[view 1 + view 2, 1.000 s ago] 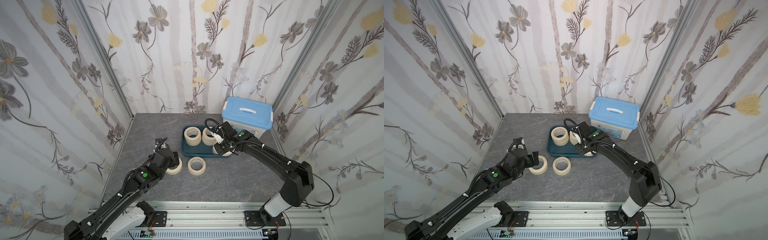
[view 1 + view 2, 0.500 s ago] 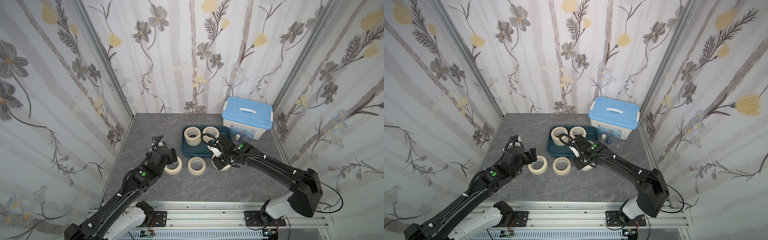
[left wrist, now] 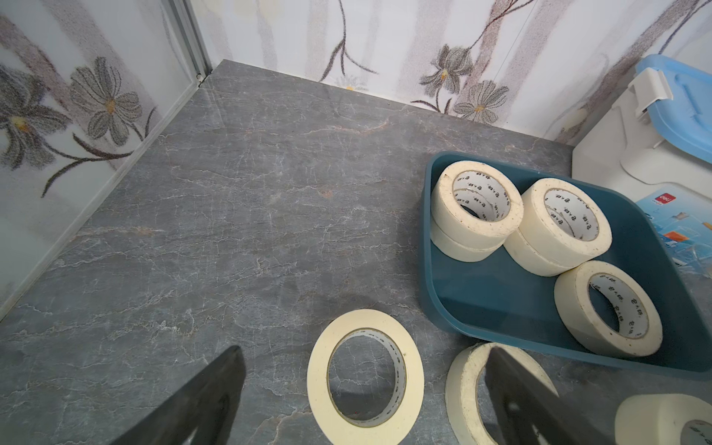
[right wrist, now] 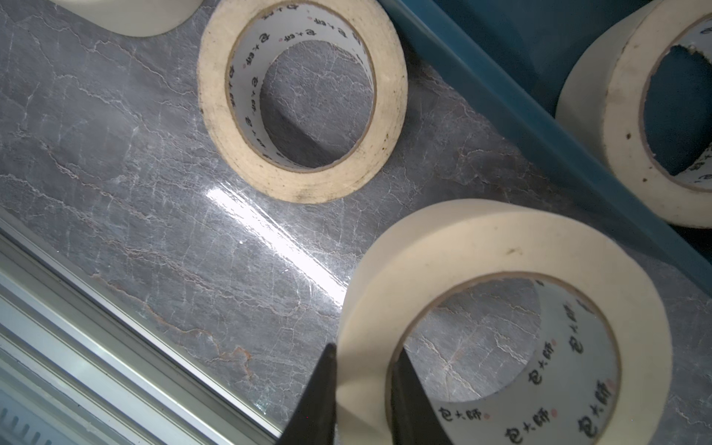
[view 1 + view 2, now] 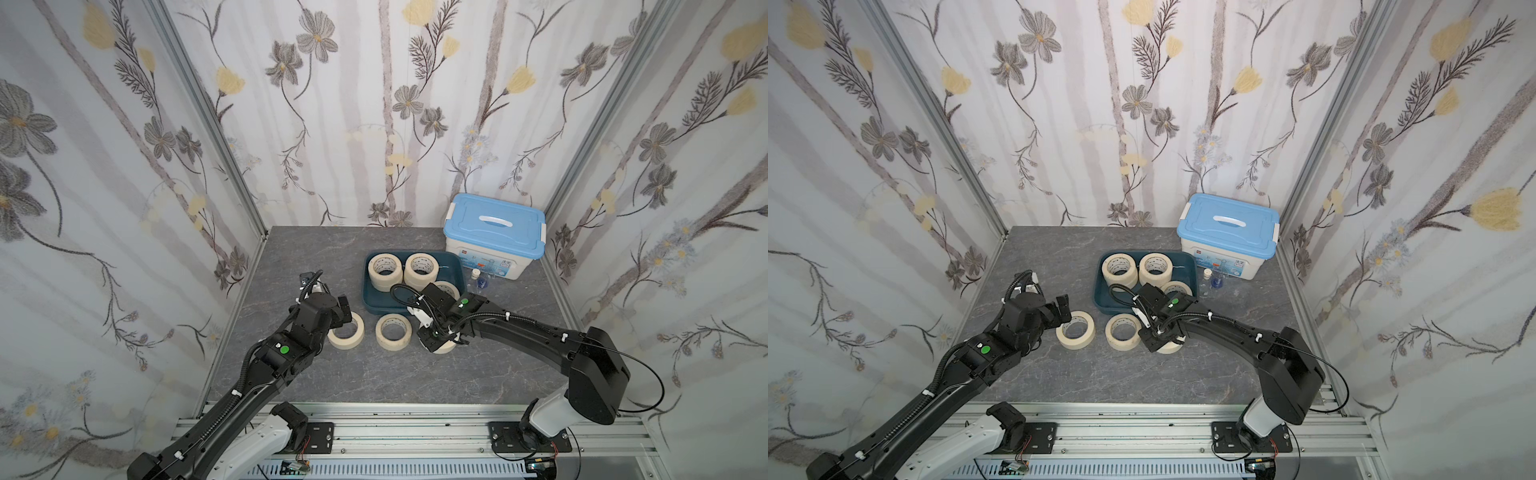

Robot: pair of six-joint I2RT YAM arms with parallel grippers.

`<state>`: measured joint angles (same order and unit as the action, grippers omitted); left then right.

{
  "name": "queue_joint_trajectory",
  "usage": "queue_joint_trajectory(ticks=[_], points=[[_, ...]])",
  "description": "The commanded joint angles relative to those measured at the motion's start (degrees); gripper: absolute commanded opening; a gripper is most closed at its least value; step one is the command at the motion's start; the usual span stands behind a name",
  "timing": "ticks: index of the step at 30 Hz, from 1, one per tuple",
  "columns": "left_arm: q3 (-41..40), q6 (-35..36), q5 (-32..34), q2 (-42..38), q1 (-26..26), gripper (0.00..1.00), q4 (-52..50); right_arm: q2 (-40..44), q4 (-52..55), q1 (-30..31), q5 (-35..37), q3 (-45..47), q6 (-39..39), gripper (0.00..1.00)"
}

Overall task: Take out the art tape in the storage box
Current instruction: Place the art tape at the center of the board.

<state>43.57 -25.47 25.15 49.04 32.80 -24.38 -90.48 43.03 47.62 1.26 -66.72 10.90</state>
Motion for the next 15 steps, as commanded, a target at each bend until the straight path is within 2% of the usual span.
queue_joint_trajectory(ticks=[1,15], points=[[0.02,-0.03,-0.10,-0.17,-0.21,1.00,-0.14,-0.84,-2.48,0.03,-0.11,0.43,0.41,0.18],[-1.03,-1.24,0.43,-2.07,-0.52,1.00,-1.26,-6.27,-5.66,-0.24,3.83,0.40,-2.81,0.18]])
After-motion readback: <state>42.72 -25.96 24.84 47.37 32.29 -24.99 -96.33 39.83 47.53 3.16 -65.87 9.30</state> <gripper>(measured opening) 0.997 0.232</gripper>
